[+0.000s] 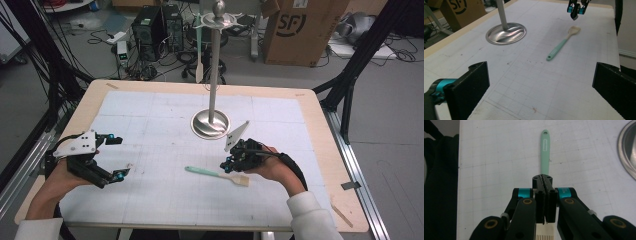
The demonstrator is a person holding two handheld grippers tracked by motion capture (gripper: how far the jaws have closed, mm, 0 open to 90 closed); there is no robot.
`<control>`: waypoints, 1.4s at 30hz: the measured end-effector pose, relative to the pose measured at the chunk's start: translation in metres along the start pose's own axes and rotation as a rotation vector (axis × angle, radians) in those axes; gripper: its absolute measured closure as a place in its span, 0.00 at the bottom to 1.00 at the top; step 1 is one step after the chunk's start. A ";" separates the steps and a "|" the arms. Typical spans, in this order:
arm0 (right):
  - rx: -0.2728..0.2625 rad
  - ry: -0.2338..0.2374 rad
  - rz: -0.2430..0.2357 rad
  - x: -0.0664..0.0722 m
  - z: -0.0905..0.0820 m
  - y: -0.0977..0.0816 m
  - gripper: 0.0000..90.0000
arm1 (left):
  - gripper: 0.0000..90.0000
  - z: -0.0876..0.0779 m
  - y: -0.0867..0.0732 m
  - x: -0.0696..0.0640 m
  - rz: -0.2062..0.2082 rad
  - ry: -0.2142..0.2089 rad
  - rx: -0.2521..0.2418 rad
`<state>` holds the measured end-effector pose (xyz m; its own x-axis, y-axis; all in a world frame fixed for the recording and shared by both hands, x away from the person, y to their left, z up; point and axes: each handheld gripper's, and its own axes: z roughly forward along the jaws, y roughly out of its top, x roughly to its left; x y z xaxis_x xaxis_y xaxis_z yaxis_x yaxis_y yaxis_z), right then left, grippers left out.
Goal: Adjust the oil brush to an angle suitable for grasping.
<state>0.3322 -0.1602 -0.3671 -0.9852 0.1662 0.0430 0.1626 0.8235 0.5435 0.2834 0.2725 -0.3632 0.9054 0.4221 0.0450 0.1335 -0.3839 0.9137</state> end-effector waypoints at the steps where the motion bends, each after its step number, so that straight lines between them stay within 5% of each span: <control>1: 0.014 0.005 -0.005 -0.001 0.001 0.000 0.99 | 0.02 0.000 0.000 0.000 -0.002 0.000 -0.001; 15: 0.100 0.056 -0.015 0.001 0.028 -0.007 0.99 | 0.02 0.000 0.000 0.001 0.001 0.000 0.003; 29: 0.196 0.041 -0.005 0.000 0.042 -0.019 0.99 | 0.02 0.001 -0.001 0.000 0.000 -0.002 0.004; 42: 0.197 0.020 0.031 -0.007 0.036 -0.030 0.99 | 0.02 0.001 -0.001 0.000 -0.005 -0.004 0.004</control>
<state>0.3360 -0.1663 -0.4134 -0.9800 0.1844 0.0748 0.1990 0.9086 0.3673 0.2836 0.2721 -0.3648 0.9062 0.4210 0.0393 0.1393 -0.3850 0.9123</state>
